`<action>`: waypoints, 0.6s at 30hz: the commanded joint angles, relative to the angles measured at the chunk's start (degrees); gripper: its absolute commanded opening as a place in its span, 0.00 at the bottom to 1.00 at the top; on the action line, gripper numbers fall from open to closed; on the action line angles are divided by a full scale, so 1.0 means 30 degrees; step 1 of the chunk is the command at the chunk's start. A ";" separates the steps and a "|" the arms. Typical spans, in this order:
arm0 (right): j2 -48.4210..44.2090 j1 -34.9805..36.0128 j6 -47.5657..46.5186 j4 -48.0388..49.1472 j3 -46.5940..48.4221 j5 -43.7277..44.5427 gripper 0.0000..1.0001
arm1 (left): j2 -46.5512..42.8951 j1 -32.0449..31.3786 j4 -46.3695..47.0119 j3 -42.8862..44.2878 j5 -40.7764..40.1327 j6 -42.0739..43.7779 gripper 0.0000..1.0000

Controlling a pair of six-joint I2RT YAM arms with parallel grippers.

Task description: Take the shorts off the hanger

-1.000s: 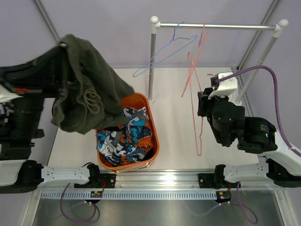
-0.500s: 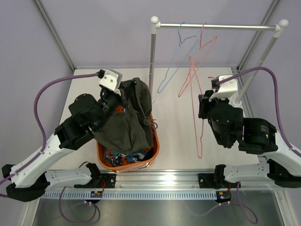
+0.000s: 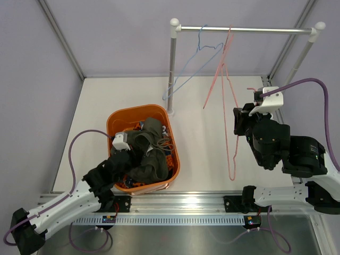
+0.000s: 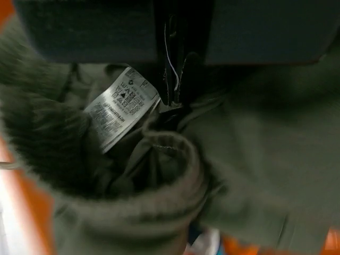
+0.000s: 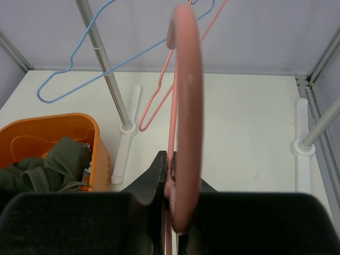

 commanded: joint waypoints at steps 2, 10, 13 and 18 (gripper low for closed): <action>-0.0007 -0.0100 0.0219 -0.0106 0.0642 0.0998 0.00 | -0.1643 0.0036 0.0667 -0.2214 0.1402 -0.4674 0.00; 0.0140 -0.0216 -0.0101 -0.0195 0.0673 0.1437 0.00 | -0.3025 0.0036 -0.2551 0.2663 0.0583 -0.1428 0.83; 0.0400 -0.2085 -0.0485 0.0247 0.0700 -0.0285 0.00 | -0.2732 0.0036 -0.3665 0.4721 0.0378 0.0301 0.99; 0.0785 -0.6097 -0.0746 -0.0229 0.0968 -0.1547 0.00 | -0.2467 0.0036 -0.4752 0.8532 0.0494 0.2822 0.99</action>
